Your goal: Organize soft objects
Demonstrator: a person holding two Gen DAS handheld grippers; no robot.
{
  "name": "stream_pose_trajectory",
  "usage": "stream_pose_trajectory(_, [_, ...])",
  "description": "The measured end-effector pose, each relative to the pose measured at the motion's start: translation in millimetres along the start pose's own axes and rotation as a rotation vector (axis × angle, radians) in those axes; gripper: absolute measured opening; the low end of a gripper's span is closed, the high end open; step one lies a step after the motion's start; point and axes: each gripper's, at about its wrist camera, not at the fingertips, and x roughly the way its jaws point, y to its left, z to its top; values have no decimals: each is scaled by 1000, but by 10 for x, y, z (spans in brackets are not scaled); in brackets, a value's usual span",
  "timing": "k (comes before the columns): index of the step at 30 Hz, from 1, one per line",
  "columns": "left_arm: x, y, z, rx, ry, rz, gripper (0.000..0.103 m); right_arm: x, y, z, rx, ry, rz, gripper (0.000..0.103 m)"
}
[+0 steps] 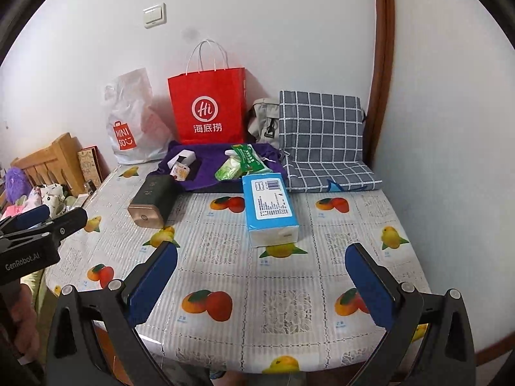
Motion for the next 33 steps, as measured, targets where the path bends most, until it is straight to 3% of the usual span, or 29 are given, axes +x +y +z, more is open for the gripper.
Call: stream_pose_trajectory(33, [-163,-117,-61,44,-26,-21,97,-116,9,-50,26,-12,-9,102])
